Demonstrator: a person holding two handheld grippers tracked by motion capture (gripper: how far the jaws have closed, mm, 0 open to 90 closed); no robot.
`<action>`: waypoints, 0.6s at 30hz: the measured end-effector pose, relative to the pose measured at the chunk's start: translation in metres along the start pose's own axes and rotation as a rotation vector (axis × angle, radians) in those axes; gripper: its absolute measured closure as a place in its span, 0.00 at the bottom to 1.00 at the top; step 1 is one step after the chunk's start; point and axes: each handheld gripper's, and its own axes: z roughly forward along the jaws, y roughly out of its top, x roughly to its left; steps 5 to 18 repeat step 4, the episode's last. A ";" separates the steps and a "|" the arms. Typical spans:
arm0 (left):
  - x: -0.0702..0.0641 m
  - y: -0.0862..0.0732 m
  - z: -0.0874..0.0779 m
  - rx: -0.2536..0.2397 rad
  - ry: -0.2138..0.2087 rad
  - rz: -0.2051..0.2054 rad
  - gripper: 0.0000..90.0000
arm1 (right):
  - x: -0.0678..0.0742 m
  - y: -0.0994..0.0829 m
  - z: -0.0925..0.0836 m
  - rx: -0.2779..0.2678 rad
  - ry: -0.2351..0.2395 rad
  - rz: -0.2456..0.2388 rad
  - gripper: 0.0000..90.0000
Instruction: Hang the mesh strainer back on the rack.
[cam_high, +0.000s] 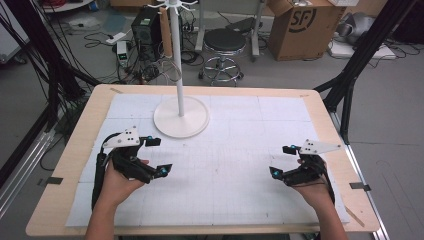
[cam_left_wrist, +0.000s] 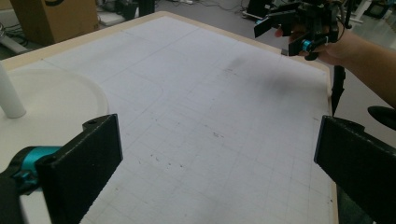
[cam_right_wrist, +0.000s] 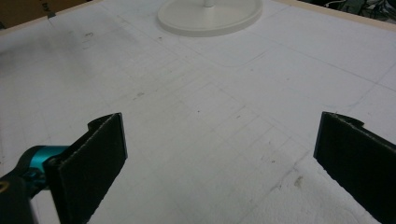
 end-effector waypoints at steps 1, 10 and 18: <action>0.000 0.000 0.000 0.002 0.002 -0.001 0.02 | 0.000 0.000 0.000 -0.001 0.000 -0.002 0.01; 0.001 0.000 0.000 0.006 0.001 0.001 0.02 | 0.000 0.000 0.000 -0.002 0.000 0.004 0.02; 0.001 0.000 0.000 0.006 0.001 0.001 0.02 | 0.000 0.000 0.000 -0.002 0.000 0.004 0.02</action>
